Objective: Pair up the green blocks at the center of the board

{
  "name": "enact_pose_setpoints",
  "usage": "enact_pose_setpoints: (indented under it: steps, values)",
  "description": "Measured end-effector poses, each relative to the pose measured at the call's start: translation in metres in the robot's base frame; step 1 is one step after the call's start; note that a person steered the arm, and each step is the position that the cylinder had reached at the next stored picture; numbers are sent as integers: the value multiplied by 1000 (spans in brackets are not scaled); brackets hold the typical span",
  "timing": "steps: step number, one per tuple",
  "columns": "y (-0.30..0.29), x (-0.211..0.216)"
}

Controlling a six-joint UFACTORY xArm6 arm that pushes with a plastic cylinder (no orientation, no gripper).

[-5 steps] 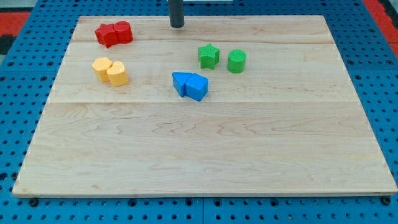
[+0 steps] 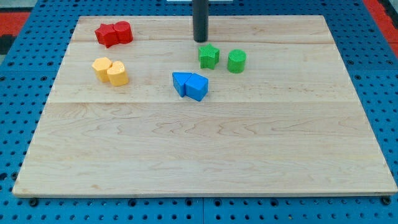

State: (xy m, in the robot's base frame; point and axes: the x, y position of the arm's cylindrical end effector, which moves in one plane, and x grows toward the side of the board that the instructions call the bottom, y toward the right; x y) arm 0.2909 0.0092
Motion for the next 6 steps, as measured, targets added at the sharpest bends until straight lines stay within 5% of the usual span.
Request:
enact_pose_setpoints:
  steps: [3,4,6]
  values:
    - [191,65]
    - [176,108]
    - [74,75]
